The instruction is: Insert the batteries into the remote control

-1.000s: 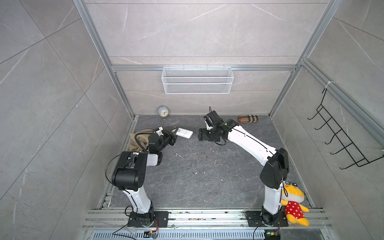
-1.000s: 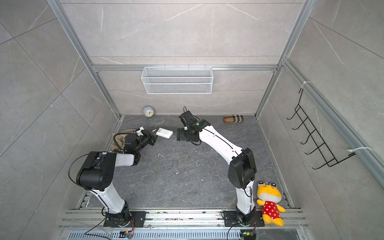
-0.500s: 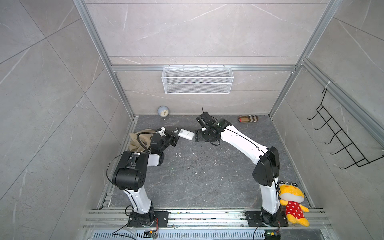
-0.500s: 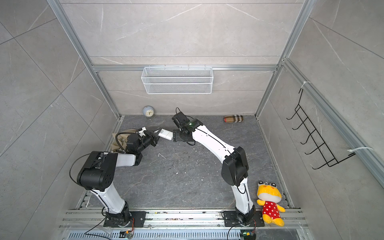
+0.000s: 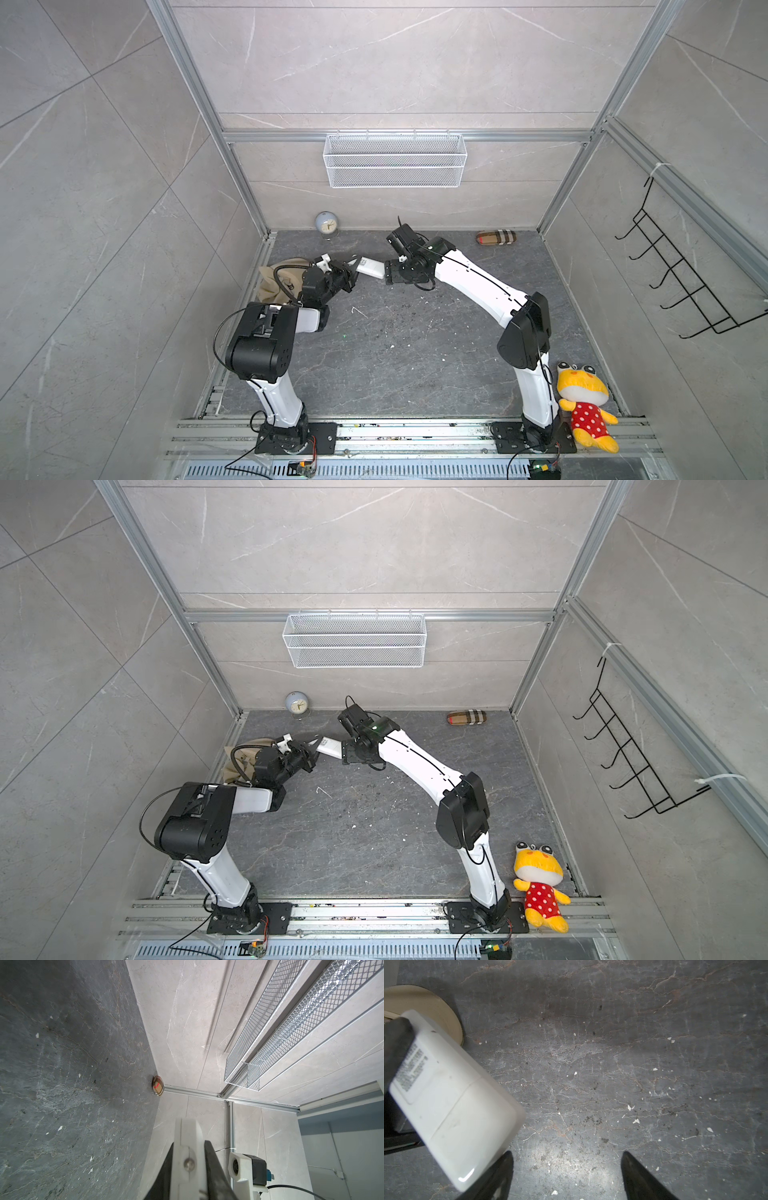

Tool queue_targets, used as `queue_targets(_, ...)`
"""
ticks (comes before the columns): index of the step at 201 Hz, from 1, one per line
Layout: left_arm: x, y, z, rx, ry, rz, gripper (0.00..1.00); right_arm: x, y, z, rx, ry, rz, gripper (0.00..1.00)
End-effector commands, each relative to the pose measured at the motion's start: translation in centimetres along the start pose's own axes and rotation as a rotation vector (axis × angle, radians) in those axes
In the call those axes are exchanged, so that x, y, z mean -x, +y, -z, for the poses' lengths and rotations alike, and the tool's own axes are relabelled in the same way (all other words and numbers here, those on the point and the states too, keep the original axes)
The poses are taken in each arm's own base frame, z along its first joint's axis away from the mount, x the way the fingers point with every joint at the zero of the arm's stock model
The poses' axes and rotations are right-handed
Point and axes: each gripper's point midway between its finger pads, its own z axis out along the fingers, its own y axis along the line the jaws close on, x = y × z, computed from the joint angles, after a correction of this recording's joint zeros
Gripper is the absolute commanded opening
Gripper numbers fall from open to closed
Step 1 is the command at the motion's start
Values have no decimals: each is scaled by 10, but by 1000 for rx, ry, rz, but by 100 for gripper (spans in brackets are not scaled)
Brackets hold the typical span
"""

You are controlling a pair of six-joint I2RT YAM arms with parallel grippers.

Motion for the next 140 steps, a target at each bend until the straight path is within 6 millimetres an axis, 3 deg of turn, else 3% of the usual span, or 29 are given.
queue_targets(1,-17,-27,-3,-70,45,-75,0,-1,9,-2,-9,12,31,82)
queue_targets(66,-22,-29,-2,-73,58,-79,0,-1,4,5,-37,19,60,83)
queue_targets(113,-19,-33,1,-80,70,-73,0,-8,-12,35,28,-13,127,84)
queue_targets(140,-22,-31,-2,-47,115,-66,0,-6,-5,53,185,-115,172,87)
